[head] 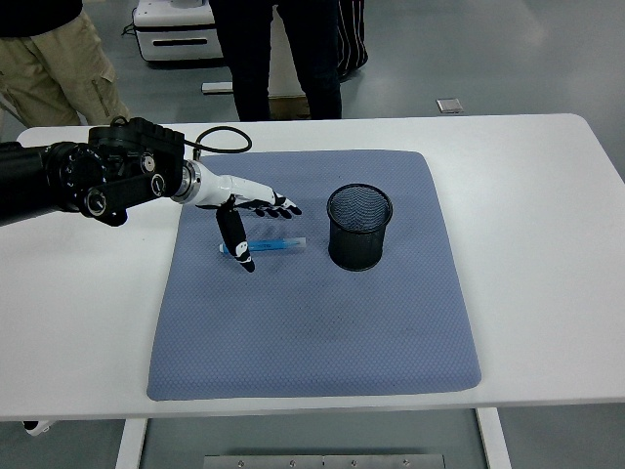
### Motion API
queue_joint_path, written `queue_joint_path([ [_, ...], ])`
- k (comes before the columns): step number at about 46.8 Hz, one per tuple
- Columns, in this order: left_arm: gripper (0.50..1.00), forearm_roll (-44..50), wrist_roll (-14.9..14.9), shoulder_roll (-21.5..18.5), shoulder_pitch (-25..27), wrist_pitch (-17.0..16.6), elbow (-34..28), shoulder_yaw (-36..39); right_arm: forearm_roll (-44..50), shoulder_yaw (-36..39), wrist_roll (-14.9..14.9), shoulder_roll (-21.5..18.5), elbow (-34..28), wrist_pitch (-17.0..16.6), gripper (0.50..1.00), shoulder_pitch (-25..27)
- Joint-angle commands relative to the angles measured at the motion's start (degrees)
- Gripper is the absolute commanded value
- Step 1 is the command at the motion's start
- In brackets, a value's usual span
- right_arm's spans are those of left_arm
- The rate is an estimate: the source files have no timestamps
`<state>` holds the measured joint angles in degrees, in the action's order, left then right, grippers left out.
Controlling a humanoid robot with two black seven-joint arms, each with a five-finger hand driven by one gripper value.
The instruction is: Left hand places marker in pen holder
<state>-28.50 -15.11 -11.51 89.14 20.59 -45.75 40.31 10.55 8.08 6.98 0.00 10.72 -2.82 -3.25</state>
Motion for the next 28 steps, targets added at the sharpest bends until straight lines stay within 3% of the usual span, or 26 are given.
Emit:
queue_joint_path([
  [1,1.0,-1.73,0.0,0.0,0.33,0.42,-0.04,0.12,0.0,0.0,0.05,0.0,0.0,0.0,1.0,0.0],
  [7,1.0,-5.95,0.08,0.0,0.59,0.42,-0.04,0.21,0.0,0.0,0.05,0.0,0.0,0.0,1.0,0.0],
  [28,1.0,-6.56,0.61,1.58,0.77,-0.11,0.22,0.21,0.0,0.0,-0.04,0.0,0.0,0.0,1.0,0.0],
])
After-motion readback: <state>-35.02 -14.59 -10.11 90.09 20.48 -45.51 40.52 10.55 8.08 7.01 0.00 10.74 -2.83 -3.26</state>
